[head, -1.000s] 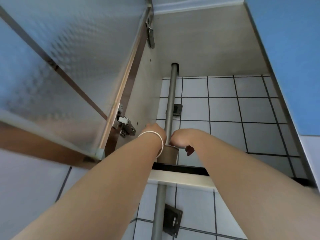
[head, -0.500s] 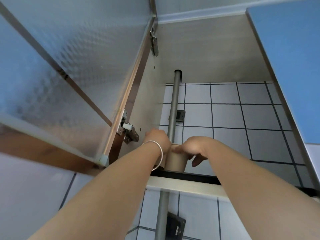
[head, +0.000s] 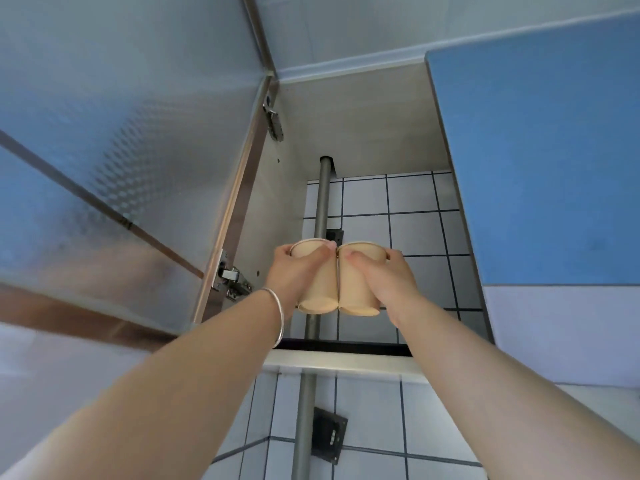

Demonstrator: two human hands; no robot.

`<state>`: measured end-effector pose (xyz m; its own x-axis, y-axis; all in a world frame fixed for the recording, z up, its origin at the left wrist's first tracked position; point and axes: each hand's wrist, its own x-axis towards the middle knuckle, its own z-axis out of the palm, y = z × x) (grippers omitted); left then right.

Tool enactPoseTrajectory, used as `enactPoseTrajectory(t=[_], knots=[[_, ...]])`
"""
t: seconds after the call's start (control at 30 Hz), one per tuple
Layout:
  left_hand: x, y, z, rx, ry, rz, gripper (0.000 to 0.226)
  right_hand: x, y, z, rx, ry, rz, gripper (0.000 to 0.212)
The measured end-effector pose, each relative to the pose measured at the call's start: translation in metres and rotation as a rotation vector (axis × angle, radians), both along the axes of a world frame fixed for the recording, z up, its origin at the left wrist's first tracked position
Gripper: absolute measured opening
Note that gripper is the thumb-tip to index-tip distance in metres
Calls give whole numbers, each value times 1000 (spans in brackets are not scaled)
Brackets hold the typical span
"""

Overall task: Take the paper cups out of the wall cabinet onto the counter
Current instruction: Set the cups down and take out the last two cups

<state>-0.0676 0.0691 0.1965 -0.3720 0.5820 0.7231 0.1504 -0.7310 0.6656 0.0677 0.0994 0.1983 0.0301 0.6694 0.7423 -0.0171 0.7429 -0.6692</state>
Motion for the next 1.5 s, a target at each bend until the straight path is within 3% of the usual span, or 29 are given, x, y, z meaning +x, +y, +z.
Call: enactPoseTrajectory(t=[0.1, 0.23, 0.33, 0.43, 0.6, 0.77, 1.0, 1.17, 1.27, 1.4, 1.5], knots=[[17, -34, -15, -111, 30, -94, 49, 12, -30, -19, 24, 53, 67, 52], [35, -74, -45, -163, 45, -119, 59, 24, -65, -56, -47, 121, 197, 70], [44, -98, -73, -155, 12, -36, 65, 29, -83, -92, -65, 150, 239, 71], [48, -126, -108, -172, -38, 39, 62, 27, -105, -123, -127, 198, 322, 59], [42, -185, -169, -197, -93, 230, 76, 12, -159, -182, -154, 182, 388, 49], [34, -268, -236, -238, -162, 372, 50, -6, -230, -250, -172, 96, 494, 60], [-2, -432, -346, -317, -316, 599, 61, -55, -376, -357, -406, 32, 745, 61], [-18, -576, -414, -327, -448, 839, 55, -97, -495, -431, -571, -109, 997, 60], [-19, -666, -450, -348, -525, 979, 57, -111, -567, -460, -624, -193, 1144, 48], [0, -780, -488, -325, -627, 1181, 55, -127, -669, -498, -711, -309, 1315, 72], [23, -853, -507, -277, -707, 1303, 50, -128, -743, -522, -681, -472, 1434, 56]])
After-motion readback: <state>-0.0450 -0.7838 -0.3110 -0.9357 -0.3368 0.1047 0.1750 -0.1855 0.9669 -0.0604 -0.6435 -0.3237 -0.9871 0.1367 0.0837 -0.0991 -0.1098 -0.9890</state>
